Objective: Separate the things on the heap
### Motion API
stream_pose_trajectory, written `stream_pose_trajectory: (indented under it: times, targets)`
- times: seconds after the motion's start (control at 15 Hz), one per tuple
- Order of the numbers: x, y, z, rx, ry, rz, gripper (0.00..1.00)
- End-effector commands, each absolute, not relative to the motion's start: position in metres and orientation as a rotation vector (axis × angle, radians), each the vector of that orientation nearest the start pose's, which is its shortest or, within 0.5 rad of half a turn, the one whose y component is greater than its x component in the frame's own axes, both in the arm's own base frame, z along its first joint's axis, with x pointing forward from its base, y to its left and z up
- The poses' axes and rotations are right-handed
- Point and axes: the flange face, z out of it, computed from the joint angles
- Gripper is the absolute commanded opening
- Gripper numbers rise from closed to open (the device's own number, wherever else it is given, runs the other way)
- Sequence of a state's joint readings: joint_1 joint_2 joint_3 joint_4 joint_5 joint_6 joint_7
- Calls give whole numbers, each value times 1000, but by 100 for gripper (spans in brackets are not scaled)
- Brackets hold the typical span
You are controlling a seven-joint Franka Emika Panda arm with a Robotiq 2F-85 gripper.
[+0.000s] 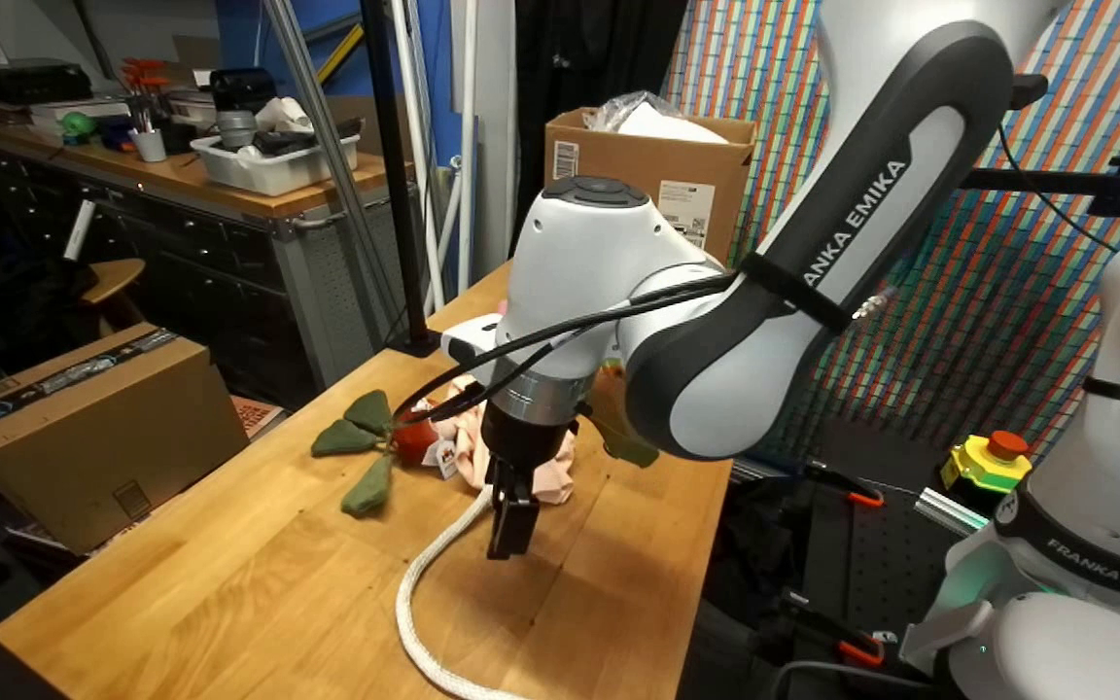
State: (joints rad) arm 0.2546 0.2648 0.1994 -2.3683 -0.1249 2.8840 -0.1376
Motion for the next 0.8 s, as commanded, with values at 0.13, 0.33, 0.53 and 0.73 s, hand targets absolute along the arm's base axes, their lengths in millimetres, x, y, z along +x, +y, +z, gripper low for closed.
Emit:
stream_pose_trajectory:
  times: [0.13, 0.33, 0.53, 0.73]
  targets:
    - [483, 220, 261, -3087, -1223, -429, 100]
    - [486, 210, 256, -3136, -1373, -416, 100]
    - [487, 205, 253, -3129, -1550, -444, 100]
    - [488, 202, 252, -3097, -1710, -480, 100]
